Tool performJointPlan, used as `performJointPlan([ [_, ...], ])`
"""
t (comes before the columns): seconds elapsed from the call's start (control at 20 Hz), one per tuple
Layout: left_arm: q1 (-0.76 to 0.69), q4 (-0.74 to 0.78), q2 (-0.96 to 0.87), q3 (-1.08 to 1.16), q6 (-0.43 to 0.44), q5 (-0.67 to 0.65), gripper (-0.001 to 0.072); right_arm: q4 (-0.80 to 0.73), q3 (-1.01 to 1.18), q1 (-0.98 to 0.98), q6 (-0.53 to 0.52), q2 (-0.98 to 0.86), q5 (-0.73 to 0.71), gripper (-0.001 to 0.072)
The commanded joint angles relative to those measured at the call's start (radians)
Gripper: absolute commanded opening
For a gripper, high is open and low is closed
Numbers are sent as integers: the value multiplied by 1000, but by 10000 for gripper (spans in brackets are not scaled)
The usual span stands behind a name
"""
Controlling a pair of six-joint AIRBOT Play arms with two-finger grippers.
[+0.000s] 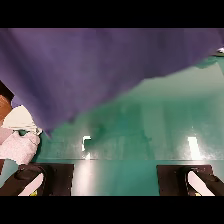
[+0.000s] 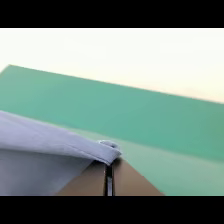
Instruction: Fold the shirts.
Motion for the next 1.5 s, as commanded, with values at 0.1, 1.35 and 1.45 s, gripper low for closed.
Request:
performJointPlan([
  [0.1,-35,-10,-79,-321,-38,-160,25,-8,-138,-11,36,-122,230,13],
  [1.35,43,152,-374,-584,-70,127,551,-32,-700,260,34,-379,34,13],
  [1.45,120,56,-484,-584,-37,74,551,-32,-700,261,34,-379,35,13],
])
